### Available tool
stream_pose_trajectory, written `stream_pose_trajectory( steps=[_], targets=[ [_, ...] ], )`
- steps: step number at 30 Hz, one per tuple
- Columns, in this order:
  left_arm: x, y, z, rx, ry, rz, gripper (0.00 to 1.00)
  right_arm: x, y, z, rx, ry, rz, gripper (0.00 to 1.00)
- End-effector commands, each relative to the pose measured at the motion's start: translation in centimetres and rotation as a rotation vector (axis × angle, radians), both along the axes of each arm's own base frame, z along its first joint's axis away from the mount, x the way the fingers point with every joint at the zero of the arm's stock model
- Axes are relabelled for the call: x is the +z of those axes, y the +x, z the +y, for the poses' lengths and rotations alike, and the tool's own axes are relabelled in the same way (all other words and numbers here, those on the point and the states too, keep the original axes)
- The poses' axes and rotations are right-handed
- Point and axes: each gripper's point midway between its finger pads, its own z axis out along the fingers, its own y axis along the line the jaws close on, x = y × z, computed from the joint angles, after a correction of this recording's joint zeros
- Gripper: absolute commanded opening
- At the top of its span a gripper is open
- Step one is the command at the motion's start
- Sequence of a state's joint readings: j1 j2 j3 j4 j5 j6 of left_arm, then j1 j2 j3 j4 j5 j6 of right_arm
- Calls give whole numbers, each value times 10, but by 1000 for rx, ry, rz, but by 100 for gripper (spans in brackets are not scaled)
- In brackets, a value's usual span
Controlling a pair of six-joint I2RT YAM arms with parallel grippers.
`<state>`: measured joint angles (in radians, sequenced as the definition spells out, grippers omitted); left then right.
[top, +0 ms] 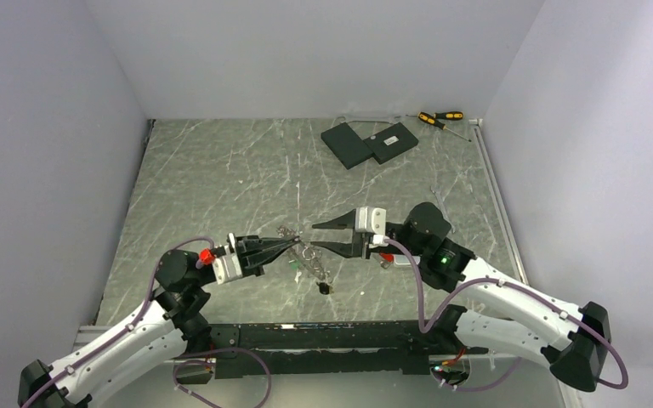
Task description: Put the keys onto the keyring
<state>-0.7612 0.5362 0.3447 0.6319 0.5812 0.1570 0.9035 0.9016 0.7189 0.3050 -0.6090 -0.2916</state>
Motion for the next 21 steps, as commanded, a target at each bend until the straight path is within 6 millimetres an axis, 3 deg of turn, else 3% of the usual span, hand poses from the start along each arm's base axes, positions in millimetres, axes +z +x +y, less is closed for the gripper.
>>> stream_pose_trajectory(
  steps=[1, 9, 21],
  targets=[
    [34, -20, 7, -67, -109, -86, 0, 23, -4, 3, 38, 71, -31, 37],
    [32, -21, 7, -69, -97, -90, 0, 26, -4, 11, 67, 84, -16, 28],
    [29, -18, 8, -52, -87, -83, 0, 34, -31, 11, 219, 90, -28, 29]
  ],
)
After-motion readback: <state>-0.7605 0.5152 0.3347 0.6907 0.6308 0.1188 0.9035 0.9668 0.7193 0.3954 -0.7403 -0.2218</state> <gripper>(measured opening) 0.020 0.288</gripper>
